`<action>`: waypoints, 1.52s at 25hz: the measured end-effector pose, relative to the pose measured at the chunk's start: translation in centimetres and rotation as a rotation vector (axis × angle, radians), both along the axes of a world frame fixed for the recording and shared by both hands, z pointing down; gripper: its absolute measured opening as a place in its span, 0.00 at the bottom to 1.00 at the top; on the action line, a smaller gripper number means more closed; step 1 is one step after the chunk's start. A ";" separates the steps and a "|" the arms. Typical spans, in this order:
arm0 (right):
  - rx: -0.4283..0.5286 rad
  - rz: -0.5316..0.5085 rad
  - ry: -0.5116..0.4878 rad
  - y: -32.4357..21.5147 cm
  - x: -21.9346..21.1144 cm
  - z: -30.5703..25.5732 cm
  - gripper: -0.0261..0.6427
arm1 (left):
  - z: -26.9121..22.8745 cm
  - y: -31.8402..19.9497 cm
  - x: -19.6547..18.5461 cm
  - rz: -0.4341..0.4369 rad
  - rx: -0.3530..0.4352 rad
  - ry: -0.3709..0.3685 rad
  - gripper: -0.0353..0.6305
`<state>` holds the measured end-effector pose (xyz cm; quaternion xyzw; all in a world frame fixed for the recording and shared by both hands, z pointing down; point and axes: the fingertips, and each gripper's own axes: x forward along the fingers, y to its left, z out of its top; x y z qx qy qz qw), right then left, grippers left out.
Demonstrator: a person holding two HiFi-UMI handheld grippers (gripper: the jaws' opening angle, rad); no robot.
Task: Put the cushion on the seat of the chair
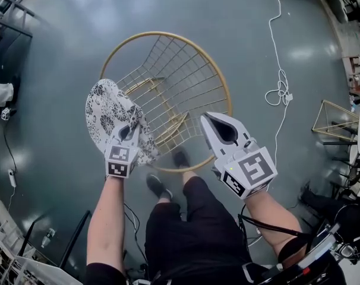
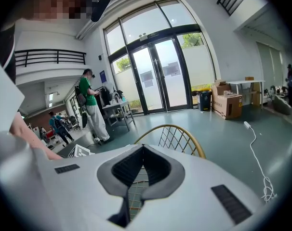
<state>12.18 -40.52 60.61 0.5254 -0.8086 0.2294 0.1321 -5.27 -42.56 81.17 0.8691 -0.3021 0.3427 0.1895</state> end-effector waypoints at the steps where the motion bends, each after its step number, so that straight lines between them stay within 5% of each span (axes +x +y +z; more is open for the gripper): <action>1: 0.001 0.004 0.001 0.0 0.2 0.1 0.05 | 0.4 0.0 0.4 0.003 -0.007 0.002 0.08; 21: -0.009 0.101 0.010 3.6 7.8 3.4 0.05 | 6.8 1.4 10.1 0.133 -0.055 -0.021 0.08; 38: -0.038 0.157 0.030 6.7 8.9 5.2 0.05 | 9.1 1.6 13.7 0.192 -0.057 -0.010 0.09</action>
